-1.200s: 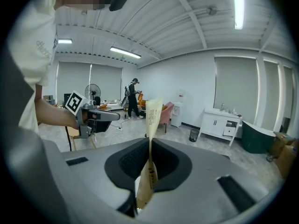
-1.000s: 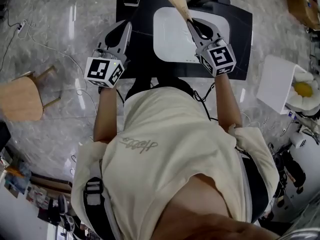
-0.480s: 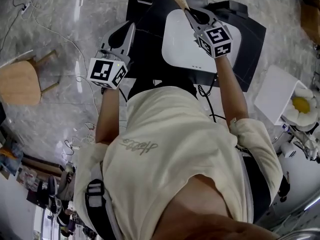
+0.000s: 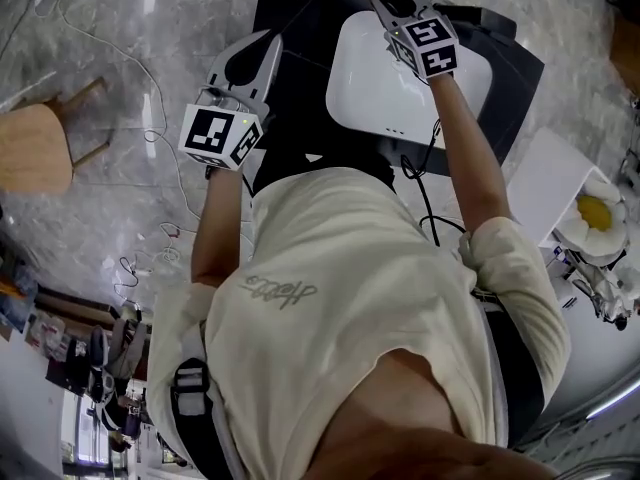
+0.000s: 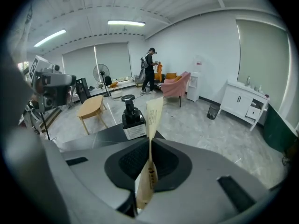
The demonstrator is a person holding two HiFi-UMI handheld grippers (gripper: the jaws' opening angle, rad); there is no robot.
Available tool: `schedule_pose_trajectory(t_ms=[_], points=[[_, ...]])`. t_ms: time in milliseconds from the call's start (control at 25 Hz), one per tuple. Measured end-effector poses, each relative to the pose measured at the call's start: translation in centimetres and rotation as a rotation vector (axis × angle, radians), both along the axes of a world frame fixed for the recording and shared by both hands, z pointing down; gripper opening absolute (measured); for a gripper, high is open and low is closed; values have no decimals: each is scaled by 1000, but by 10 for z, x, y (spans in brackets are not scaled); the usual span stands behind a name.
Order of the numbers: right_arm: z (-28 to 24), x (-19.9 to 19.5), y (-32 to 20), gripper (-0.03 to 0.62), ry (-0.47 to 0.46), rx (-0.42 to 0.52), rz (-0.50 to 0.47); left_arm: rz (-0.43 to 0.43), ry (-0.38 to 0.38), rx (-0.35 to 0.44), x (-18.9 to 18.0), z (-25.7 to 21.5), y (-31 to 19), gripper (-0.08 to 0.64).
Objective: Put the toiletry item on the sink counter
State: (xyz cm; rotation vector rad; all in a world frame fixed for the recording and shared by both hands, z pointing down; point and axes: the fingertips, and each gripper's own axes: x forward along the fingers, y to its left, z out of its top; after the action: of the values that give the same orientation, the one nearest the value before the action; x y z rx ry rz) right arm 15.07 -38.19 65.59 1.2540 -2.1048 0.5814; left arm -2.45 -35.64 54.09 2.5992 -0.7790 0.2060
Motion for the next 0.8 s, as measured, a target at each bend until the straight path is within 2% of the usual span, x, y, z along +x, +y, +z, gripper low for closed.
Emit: schedule_pose_trajectory(t_ms=[440, 800], points=[[67, 1, -10, 13, 97, -177, -37, -29, 3, -34, -6, 14, 4, 2], [80, -7, -16, 15, 126, -209, -49, -62, 5, -39, -20, 15, 6, 2]])
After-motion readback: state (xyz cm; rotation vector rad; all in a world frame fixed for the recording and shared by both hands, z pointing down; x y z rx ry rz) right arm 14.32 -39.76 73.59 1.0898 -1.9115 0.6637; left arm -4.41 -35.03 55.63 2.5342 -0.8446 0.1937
